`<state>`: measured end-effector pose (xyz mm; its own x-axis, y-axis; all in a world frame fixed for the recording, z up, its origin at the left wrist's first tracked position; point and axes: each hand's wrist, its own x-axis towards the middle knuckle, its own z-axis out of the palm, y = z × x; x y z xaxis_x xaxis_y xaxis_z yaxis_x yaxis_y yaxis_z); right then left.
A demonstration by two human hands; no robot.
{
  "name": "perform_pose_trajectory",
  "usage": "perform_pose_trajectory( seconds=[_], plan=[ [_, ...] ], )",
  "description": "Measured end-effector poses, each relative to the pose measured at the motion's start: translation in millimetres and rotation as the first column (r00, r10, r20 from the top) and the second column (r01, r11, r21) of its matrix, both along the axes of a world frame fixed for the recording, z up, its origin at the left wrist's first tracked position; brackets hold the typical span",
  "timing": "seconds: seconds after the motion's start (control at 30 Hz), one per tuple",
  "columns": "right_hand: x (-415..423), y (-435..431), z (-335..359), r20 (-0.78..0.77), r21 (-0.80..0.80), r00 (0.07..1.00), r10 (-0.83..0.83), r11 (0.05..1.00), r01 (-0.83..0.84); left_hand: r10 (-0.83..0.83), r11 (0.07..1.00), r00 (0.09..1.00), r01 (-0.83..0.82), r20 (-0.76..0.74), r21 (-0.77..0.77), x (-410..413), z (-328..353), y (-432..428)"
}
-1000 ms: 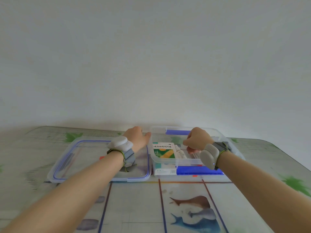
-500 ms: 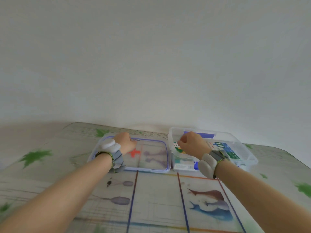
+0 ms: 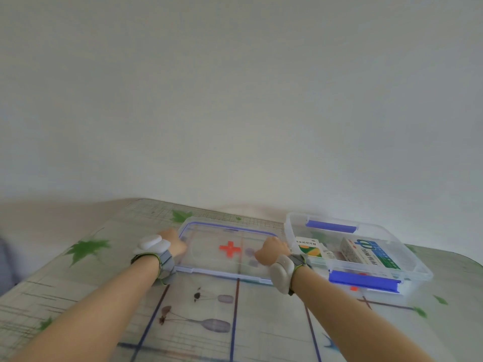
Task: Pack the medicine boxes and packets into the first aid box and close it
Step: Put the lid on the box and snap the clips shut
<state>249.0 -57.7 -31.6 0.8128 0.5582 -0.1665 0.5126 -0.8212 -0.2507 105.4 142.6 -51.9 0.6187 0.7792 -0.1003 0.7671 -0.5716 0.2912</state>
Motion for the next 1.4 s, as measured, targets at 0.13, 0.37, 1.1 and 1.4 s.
perform_pose_trajectory(
  seconds=[0.13, 0.37, 1.1, 1.4],
  plan=[
    [7, 6, -6, -0.002, -0.053, 0.999, -0.041, 0.998, 0.040, -0.001, 0.999, 1.000, 0.000, 0.001, 0.044, 7, -22, 15],
    [5, 10, -9, 0.100, -0.104, 0.994, -0.043, 0.993, 0.054, 0.110, 0.993, 0.993, -0.108, 0.035, -0.053, -7, -32, 43],
    [-4, -44, 91, 0.041, 0.491, 0.979, -0.200, 0.858, 0.155, 0.111, 0.970, 0.970, -0.153, 0.216, 0.190, -44, 61, -4],
    [37, -127, 122, -0.513, 0.825, 0.855, -0.075, 0.232, 0.516, -0.005, 0.989, 0.718, -0.099, 0.696, 0.109, -3, 119, -91]
  ],
)
